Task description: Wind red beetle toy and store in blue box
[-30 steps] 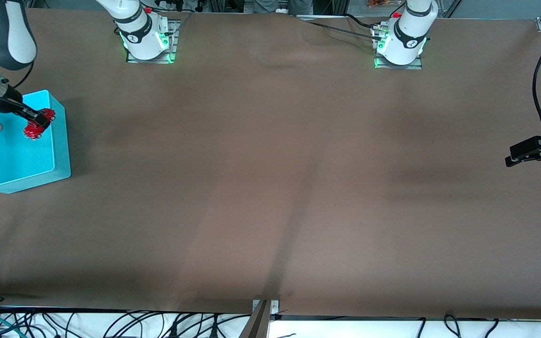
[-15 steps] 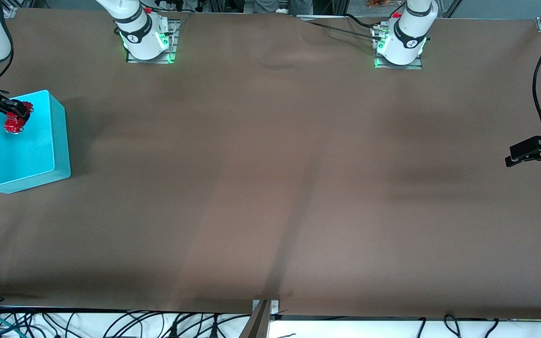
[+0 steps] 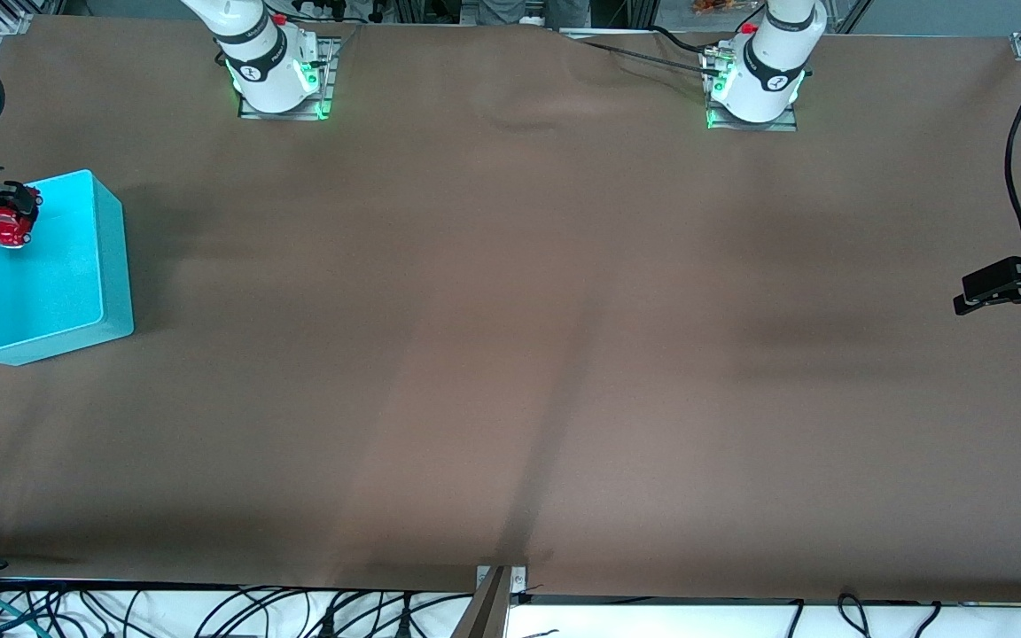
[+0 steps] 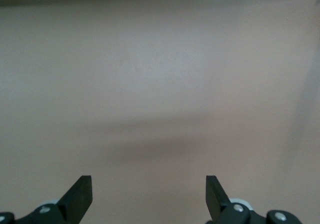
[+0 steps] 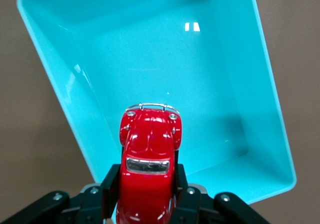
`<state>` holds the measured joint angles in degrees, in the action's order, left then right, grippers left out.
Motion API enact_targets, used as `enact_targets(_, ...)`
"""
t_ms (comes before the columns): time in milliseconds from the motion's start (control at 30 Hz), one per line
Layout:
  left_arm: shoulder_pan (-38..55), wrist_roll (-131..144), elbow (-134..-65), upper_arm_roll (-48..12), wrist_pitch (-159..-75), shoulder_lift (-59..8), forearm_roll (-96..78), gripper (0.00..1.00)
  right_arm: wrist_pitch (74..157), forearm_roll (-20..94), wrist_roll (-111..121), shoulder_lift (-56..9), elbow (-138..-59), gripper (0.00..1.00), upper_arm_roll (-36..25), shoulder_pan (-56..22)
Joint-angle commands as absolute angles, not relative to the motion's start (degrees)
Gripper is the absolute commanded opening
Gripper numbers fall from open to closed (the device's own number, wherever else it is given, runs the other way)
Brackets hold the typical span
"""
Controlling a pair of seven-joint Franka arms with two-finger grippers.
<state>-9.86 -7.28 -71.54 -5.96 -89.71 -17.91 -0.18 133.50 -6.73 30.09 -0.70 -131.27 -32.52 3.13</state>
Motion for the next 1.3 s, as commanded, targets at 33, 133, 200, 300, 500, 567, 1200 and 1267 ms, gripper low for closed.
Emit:
enact_targets(33,-9.8,-8.4,-70.8,-5.9,-89.2,-18.1,0.7,1.0,133.7,-6.5,35.1,-5.4,-127.8,0.0,-32.6,4.6)
enact_targets(133,-9.8,-8.4,-70.8,-5.9,-89.2,-18.1,0.7,1.0,134.8,-6.5,36.8,-7.6,-127.1,0.0,-32.6,4.9)
enact_targets(200,-9.8,-8.5,-70.8,-5.9,-89.2,-18.1,0.7,1.0,135.9,-6.3,38.1,-9.1,-126.5,0.0,-32.6,5.4)
enact_targets(300,-9.8,-8.5,-70.8,-5.9,-89.2,-18.1,0.7,1.0,137.5,-4.8,40.1,-11.6,-125.6,0.0,-32.5,6.2)
enact_targets(500,-9.8,-8.5,-70.8,-5.9,-89.3,-18.2,0.7,1.0,139.6,0.1,45.3,-16.3,-123.4,0.0,-32.3,7.8)
enact_targets(567,-9.8,-8.5,-70.8,-5.9,-89.3,-18.3,0.7,1.0,139.7,2.2,47.2,-17.7,-122.7,0.0,-32.2,8.3)
enact_targets(1200,-9.8,-8.5,-70.8,-5.9,-89.3,-18.3,0.7,1.0,145.1,10.5,52.6,-29.0,-117.9,0.0,-27.9,11.9)
enact_targets(1267,-9.8,-8.5,-70.8,-5.9,-89.3,-18.3,0.7,1.0,145.3,10.5,52.6,-29.4,-117.9,0.0,-27.6,12.0)
